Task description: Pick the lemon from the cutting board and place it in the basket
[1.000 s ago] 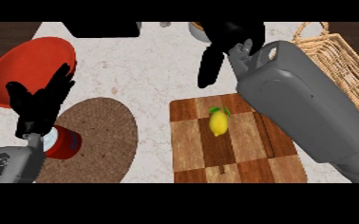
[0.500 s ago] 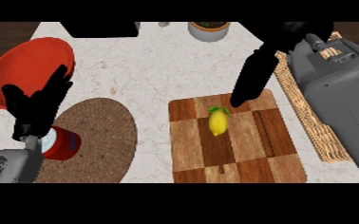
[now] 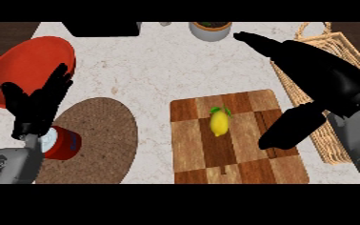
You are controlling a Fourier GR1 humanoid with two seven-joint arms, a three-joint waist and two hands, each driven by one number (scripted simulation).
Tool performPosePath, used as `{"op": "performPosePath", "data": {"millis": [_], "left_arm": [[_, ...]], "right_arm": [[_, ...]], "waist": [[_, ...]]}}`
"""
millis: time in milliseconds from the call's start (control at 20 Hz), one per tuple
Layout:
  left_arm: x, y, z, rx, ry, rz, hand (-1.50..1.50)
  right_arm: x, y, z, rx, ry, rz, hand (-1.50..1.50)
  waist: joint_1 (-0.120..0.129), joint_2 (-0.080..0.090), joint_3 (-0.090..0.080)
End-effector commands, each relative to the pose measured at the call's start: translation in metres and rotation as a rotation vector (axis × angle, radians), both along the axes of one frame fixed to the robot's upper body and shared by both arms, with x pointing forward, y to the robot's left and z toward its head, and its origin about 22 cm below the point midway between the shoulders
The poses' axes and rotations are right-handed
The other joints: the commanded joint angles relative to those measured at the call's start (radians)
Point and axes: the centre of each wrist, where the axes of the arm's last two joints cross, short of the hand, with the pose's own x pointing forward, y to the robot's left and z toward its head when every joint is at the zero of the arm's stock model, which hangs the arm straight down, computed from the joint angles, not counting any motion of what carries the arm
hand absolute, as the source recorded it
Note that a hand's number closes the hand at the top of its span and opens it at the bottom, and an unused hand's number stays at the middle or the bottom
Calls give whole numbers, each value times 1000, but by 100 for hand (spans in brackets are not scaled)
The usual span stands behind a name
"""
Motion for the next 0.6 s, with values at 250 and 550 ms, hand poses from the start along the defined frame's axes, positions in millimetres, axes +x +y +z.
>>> {"op": "performPosePath", "data": {"millis": [250, 550], "left_arm": [[-3, 4, -6, -14, -8, 2, 0], [7, -12, 10, 10, 8, -19, 0]], "right_arm": [[-26, -12, -94, 14, -46, -58, -150], [4, -5, -145, 98, -84, -86, -150]], "waist": [[12, 5, 1], [18, 5, 0]]}}
